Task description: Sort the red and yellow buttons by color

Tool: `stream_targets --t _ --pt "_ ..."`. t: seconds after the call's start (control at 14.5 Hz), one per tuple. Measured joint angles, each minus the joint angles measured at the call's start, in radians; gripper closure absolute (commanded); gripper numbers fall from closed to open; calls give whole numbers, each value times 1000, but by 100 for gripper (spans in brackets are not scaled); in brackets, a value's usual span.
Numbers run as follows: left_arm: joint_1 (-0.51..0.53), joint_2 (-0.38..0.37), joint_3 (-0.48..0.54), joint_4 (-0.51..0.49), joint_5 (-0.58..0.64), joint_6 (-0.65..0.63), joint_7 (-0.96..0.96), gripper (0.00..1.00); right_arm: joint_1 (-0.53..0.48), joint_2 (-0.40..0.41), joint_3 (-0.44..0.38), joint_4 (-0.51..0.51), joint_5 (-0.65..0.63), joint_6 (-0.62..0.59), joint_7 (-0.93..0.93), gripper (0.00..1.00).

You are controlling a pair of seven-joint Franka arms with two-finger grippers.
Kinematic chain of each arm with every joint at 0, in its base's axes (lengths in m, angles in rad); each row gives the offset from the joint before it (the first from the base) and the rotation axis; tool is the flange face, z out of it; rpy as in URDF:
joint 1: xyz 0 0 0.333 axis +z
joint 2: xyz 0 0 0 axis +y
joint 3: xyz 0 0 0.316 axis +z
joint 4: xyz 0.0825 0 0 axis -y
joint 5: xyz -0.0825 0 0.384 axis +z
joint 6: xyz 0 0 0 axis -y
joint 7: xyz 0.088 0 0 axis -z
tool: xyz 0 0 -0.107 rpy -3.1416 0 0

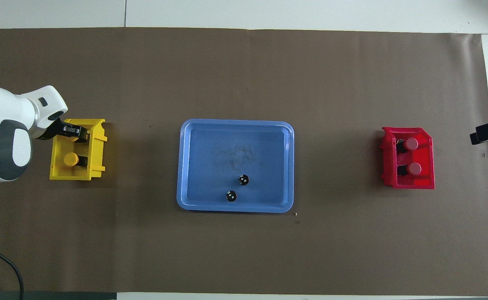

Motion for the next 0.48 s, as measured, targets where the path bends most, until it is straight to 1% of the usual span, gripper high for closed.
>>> stream_targets --t 0.07,0.14,0.34,0.48 --pt "0 -3 0 20 0 -24 0 3 1 0 0 1 0 0 0 0" --pt "0 -6 0 57 0 -74 1 0 1 0 0 2 0 0 0 0" --pt "-1 -20 -4 214 0 -257 1 0 1 0 0 4 0 0 0 0" --pt "-1 -35 -4 314 -27 -360 -44 0 1 0 0 5 0 0 0 0"
